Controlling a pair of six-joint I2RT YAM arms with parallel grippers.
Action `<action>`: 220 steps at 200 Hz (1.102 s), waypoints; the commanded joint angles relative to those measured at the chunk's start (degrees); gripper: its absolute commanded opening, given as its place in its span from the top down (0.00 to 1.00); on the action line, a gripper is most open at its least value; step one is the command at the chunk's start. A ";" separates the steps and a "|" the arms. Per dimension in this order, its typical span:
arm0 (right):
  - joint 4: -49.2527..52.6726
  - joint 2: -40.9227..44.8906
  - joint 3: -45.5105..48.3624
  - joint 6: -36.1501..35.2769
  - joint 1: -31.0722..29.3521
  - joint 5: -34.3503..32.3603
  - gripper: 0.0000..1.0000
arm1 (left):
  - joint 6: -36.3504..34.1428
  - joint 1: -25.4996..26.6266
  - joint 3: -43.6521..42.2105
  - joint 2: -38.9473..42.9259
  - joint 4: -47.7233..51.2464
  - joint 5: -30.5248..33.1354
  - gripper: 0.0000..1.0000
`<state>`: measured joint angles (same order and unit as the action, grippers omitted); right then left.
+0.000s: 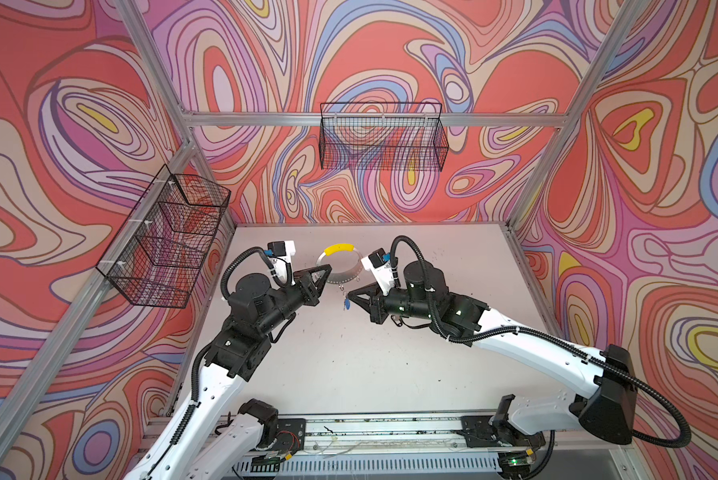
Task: Put the keys on the keyring
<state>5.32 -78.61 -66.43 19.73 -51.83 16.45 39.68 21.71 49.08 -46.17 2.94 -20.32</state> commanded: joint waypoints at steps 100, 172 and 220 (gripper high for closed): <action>0.96 -1.59 -4.10 0.75 -0.55 -2.30 1.00 | 0.20 0.25 0.67 -0.41 -1.28 0.25 1.00; 4.31 -2.71 -5.16 0.78 -0.47 -5.78 1.00 | 0.26 0.19 0.28 0.56 -1.23 -0.07 1.00; 3.84 -2.09 -4.87 0.57 -0.46 -4.73 1.00 | 0.35 0.21 -0.09 0.78 -1.37 -0.44 1.00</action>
<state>9.04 -81.19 -70.35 20.27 -52.21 11.81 39.66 21.71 49.08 -46.35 2.96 -20.36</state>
